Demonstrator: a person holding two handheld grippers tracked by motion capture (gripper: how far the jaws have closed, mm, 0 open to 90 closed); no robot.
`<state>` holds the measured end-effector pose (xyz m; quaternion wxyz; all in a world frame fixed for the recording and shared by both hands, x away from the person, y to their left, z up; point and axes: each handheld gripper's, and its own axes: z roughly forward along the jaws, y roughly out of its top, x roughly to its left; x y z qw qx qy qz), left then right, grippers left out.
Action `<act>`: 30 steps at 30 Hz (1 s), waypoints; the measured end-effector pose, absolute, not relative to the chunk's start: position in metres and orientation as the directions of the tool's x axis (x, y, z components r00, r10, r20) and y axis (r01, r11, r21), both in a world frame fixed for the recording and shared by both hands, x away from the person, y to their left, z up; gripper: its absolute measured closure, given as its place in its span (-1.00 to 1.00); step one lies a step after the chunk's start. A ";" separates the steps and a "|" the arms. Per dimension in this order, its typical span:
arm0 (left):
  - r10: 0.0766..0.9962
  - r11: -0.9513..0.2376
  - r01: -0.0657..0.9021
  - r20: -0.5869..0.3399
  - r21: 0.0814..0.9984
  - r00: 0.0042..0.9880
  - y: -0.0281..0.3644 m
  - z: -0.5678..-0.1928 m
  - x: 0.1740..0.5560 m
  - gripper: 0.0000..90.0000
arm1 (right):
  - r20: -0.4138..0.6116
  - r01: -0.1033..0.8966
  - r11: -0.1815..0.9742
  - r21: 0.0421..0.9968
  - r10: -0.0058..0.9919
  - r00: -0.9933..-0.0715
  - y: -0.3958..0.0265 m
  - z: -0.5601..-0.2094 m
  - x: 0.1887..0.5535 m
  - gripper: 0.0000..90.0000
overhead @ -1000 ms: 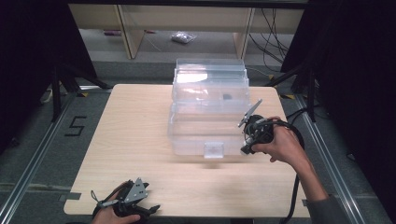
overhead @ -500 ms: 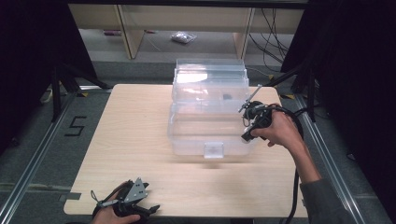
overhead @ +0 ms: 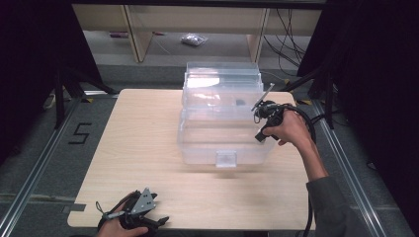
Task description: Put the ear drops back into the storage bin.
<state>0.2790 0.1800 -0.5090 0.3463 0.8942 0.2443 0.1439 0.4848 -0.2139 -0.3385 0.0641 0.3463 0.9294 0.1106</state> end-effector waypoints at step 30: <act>0.537 -0.641 0.337 0.090 0.690 0.839 0.180 -0.509 0.279 -0.63 | -0.007 0.737 0.663 0.135 0.744 -0.668 -0.207 -0.395 0.522 0.34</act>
